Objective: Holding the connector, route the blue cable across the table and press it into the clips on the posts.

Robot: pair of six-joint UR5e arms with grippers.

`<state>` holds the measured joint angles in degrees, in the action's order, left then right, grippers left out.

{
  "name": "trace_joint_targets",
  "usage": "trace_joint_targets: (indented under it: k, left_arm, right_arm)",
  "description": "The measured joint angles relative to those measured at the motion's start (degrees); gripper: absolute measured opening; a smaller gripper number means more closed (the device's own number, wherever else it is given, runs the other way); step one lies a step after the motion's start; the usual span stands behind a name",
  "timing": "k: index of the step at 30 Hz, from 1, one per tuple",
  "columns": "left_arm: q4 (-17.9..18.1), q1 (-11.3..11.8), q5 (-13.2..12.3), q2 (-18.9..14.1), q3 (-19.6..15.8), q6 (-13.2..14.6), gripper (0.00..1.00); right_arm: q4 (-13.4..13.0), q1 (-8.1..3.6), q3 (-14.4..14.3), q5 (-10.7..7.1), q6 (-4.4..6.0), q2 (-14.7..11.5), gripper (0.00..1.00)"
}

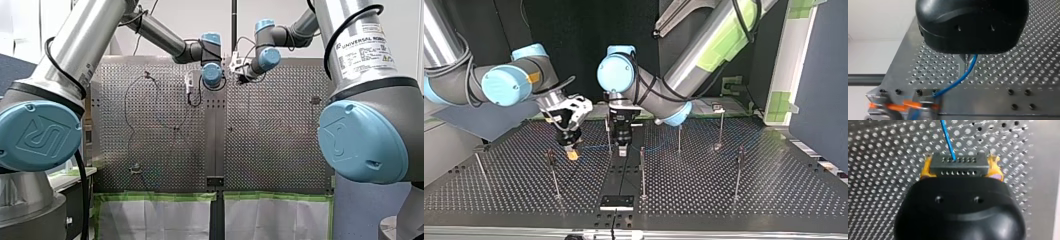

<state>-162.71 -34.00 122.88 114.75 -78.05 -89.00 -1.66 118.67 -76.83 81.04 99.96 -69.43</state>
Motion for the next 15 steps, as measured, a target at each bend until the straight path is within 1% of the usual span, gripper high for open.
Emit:
trace_joint_targets:
  k: [4, 8, 12, 15]
  left_arm:
    - [2.2, -0.1, 0.9, 0.0, -2.3, -0.8, 0.00]
    - [3.9, -0.2, 0.6, 0.1, -3.9, -1.2, 0.00]
    - [5.6, -0.4, 0.1, 0.7, -5.6, -1.3, 0.00]
    - [7.0, -0.7, -0.7, 1.7, -7.0, -1.4, 0.00]
  right_arm:
    - [-0.1, -0.03, -1.7, 0.36, -0.67, 0.0, 0.00]
    - [-0.8, -0.17, -3.7, 0.55, -1.28, 0.1, 0.00]
    - [-2.2, -0.37, -5.4, 0.65, -1.25, 0.1, 0.00]
    - [-3.7, -0.53, -6.9, 0.79, -1.18, 0.2, 0.00]
